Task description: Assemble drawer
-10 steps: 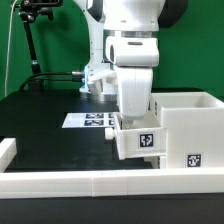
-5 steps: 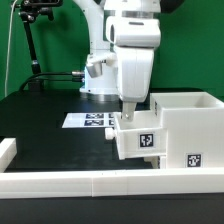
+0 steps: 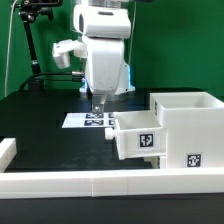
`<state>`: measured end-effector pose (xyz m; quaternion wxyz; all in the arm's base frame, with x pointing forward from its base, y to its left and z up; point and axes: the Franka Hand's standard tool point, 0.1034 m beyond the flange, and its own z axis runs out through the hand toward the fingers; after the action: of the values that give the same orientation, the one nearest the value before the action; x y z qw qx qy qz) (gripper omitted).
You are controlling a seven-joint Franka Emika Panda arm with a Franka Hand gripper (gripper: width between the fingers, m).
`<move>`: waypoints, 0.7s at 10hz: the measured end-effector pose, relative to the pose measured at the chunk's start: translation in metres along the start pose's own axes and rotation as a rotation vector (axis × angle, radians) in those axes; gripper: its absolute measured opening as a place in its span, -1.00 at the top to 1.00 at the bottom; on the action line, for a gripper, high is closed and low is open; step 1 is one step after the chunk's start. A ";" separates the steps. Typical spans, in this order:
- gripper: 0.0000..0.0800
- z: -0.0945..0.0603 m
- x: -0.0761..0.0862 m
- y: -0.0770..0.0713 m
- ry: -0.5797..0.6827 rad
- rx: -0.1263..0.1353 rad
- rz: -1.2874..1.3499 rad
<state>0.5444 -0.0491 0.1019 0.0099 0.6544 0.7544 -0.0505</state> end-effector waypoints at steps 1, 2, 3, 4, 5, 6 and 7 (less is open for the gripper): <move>-0.62 0.001 -0.004 -0.001 0.003 0.001 -0.003; -0.62 0.002 -0.007 -0.002 0.016 0.002 -0.014; -0.62 0.003 -0.014 -0.005 0.054 0.003 -0.006; -0.62 0.007 -0.021 -0.007 0.098 0.006 -0.004; -0.62 0.016 -0.025 -0.005 0.131 0.020 -0.016; -0.62 0.019 -0.030 -0.001 0.188 0.033 -0.017; -0.62 0.022 -0.031 0.006 0.191 0.035 0.007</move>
Offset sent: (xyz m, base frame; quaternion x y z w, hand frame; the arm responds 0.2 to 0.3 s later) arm 0.0000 0.0000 0.0000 0.0000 0.1938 0.0000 0.9810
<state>0.5537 -0.0811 0.0820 -0.0734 0.6590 0.7485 -0.0011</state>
